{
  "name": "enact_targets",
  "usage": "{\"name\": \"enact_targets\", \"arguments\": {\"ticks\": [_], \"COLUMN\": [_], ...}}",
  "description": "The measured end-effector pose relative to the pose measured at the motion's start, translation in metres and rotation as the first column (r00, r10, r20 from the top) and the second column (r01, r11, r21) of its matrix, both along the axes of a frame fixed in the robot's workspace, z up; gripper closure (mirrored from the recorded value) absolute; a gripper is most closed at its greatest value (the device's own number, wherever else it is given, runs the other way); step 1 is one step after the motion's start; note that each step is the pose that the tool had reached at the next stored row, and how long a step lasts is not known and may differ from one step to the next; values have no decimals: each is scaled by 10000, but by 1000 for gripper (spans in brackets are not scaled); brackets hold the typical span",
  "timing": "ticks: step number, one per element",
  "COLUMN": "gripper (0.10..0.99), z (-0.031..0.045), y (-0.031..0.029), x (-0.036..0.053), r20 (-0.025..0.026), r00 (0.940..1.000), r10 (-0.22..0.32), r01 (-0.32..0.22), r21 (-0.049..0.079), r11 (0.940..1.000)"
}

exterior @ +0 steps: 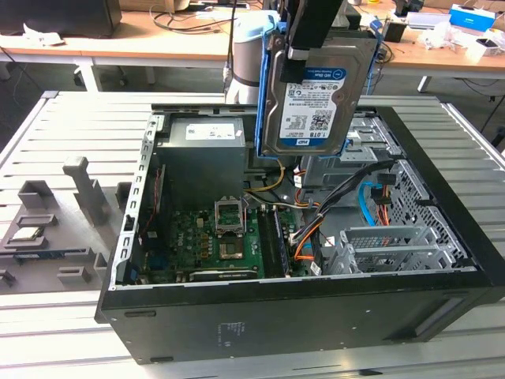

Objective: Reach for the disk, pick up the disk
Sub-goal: 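Pick up the disk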

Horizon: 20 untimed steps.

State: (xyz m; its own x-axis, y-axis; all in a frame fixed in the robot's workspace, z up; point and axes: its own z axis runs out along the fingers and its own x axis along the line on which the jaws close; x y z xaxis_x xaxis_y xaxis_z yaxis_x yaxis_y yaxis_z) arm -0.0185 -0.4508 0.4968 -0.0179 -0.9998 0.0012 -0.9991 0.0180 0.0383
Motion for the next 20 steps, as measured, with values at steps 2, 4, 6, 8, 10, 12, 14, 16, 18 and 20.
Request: {"name": "enact_targets", "arguments": {"ticks": [2, 4, 6, 8, 10, 12, 14, 16, 18, 20], "gripper": [718, 718, 718, 718, 718, 718, 718, 718, 718, 718], "z": [-2, -3, -4, -5, -7, -8, -9, -10, -10, -10], "y": [-26, -46, -61, -77, -103, -127, -149, -160, -161, -161], "x": [-7, -12, -15, -20, -26, -30, -30, -31, -29, -27], "r20": [0, 0, 0, 0, 0, 0, 0, 1, 0, 0], "r00": [10000, 10000, 10000, 10000, 10000, 10000, 10000, 10000, 10000, 10000], "r10": [0, 0, 0, 0, 0, 1, 0, -1, -1, 0], "r01": [0, 0, 0, 0, 0, -1, 0, 1, 1, 0], "r21": [0, 0, -1, 0, 0, 0, 0, 0, -1, -1], "r11": [10000, 10000, 10000, 10000, 10000, 10000, 10000, 10000, 10000, 10000]}}
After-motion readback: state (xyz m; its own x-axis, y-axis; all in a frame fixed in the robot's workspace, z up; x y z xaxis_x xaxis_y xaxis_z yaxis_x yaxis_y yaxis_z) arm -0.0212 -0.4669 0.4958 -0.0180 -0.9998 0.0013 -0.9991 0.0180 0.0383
